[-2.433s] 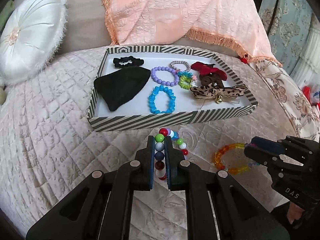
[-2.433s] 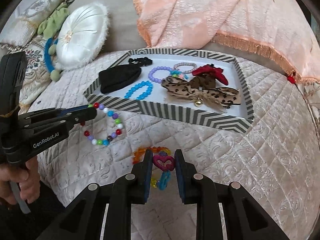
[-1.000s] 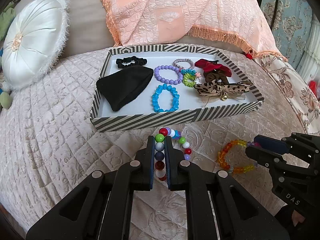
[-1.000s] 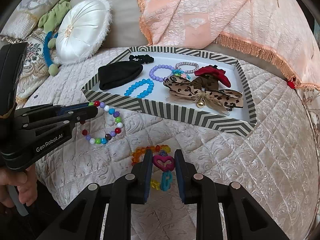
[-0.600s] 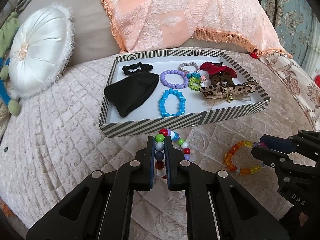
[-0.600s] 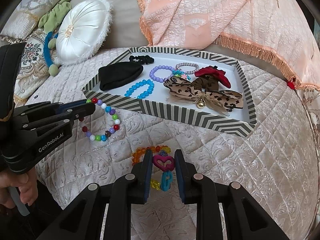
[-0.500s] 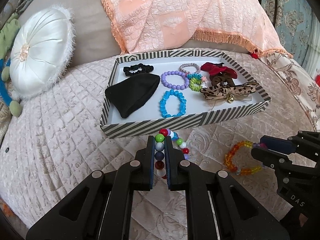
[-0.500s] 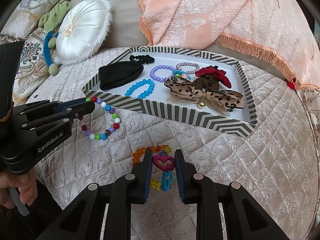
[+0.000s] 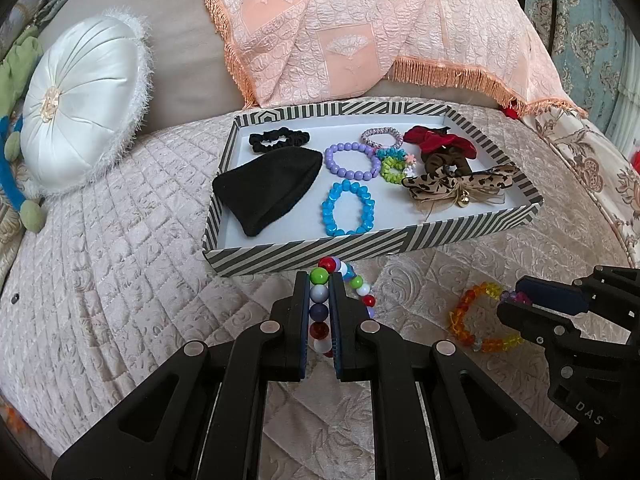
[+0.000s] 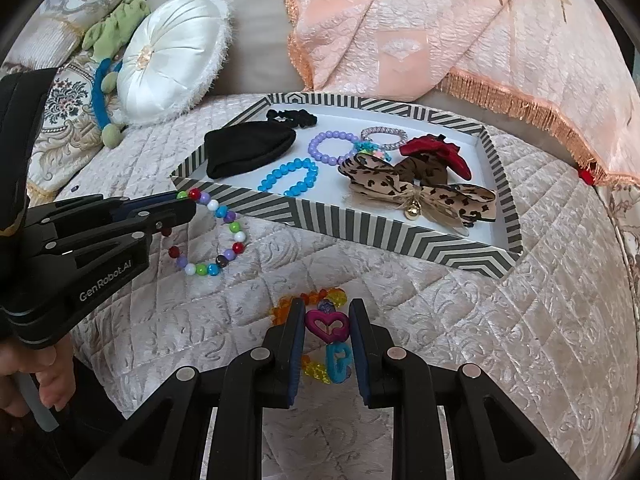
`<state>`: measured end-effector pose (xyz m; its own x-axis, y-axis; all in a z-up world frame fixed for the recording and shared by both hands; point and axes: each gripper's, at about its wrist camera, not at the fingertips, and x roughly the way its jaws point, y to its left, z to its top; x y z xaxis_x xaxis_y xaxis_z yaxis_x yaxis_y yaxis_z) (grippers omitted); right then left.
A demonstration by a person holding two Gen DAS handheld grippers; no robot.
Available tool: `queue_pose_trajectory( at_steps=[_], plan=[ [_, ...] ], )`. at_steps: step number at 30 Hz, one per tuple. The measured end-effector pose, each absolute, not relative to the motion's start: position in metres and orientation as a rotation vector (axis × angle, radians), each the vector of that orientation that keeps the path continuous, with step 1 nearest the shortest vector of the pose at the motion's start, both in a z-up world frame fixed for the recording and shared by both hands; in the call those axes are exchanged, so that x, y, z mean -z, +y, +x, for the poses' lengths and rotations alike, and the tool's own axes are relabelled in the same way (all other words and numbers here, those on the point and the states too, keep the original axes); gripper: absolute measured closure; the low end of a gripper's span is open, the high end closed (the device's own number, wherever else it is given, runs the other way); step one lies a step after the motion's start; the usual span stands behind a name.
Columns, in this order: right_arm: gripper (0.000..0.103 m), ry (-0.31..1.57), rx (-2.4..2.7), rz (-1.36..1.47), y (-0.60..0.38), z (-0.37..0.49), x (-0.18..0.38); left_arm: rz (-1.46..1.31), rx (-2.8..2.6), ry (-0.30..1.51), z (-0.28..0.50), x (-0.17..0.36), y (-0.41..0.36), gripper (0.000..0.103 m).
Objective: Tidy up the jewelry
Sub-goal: 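Hold the multicolor bracelet and pink heart ring with both tools beside the tray, then carry the multicolor bracelet and heart ring with both tools over the tray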
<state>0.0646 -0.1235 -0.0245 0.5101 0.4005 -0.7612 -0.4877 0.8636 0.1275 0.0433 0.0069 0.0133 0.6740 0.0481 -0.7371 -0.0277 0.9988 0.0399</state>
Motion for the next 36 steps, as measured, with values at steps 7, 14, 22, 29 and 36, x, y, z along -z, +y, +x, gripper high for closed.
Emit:
queue_pose_trajectory(
  at_steps=[7, 14, 22, 29, 36],
  plan=[
    [0.082, 0.885, -0.53, -0.108, -0.123, 0.065, 0.025, 0.025, -0.045, 0.832, 0.043, -0.014, 0.007, 0.095],
    [0.082, 0.883, -0.521, -0.107, -0.124, 0.065, 0.025, 0.026, -0.05, 0.835, 0.043, -0.013, 0.007, 0.095],
    [0.082, 0.877, -0.51, -0.098, -0.126, 0.066, 0.024, 0.025, -0.051, 0.835, 0.043, -0.013, 0.007, 0.095],
    [0.082, 0.83, -0.5, -0.053, -0.135, 0.068, 0.012, 0.014, -0.041, 0.828, 0.042, -0.018, 0.009, 0.095],
    [0.082, 0.758, -0.52, 0.032, -0.149, 0.087, -0.024, -0.055, 0.025, 0.795, 0.05, -0.052, 0.011, 0.095]
  ],
)
